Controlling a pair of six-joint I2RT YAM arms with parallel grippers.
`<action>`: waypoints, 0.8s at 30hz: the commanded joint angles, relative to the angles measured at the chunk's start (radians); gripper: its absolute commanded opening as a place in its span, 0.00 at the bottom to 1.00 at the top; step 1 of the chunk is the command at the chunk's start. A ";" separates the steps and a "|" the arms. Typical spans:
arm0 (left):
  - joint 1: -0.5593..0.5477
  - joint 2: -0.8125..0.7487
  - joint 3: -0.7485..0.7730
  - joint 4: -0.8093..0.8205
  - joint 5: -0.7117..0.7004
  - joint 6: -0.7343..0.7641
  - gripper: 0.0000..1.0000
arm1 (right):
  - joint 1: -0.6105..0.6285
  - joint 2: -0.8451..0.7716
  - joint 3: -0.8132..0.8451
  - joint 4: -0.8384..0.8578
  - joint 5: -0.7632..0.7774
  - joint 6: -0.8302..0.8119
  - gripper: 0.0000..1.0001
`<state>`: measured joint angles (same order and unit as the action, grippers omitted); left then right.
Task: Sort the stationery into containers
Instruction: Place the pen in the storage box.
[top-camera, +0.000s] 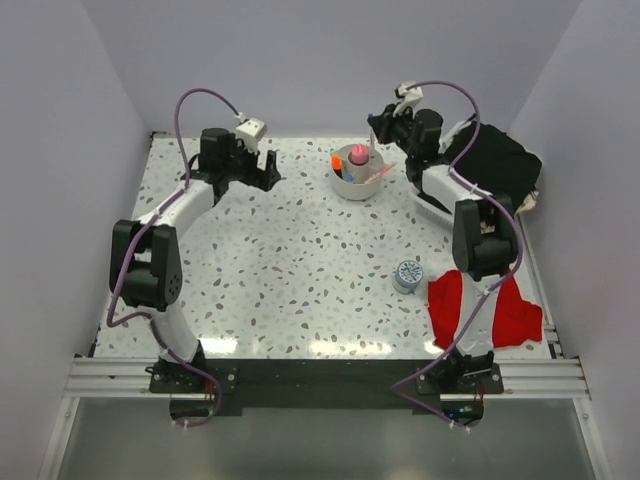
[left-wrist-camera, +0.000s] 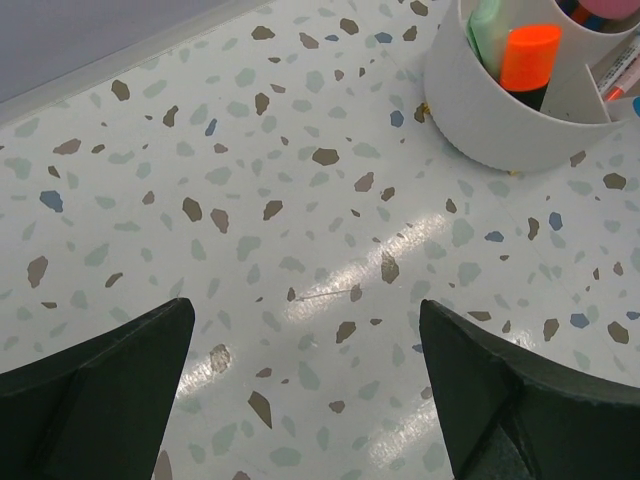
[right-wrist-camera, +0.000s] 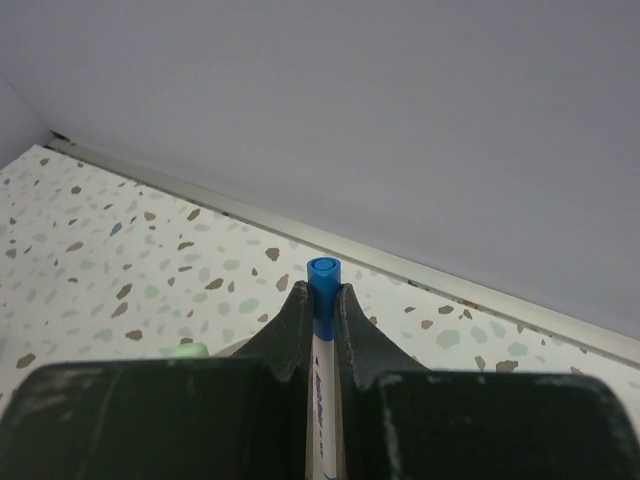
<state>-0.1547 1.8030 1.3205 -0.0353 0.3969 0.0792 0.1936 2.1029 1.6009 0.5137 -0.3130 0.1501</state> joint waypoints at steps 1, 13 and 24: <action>-0.012 0.022 0.080 -0.021 0.000 0.039 1.00 | 0.000 0.025 0.037 0.123 0.071 0.013 0.00; -0.023 0.036 0.112 -0.044 -0.001 0.051 1.00 | 0.000 0.045 -0.012 0.085 0.095 -0.041 0.15; -0.023 0.030 0.112 -0.020 0.014 0.036 1.00 | -0.003 -0.067 -0.119 -0.036 0.106 -0.072 0.52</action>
<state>-0.1726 1.8336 1.3895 -0.0914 0.3939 0.1158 0.1940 2.1529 1.5040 0.4950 -0.2264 0.1005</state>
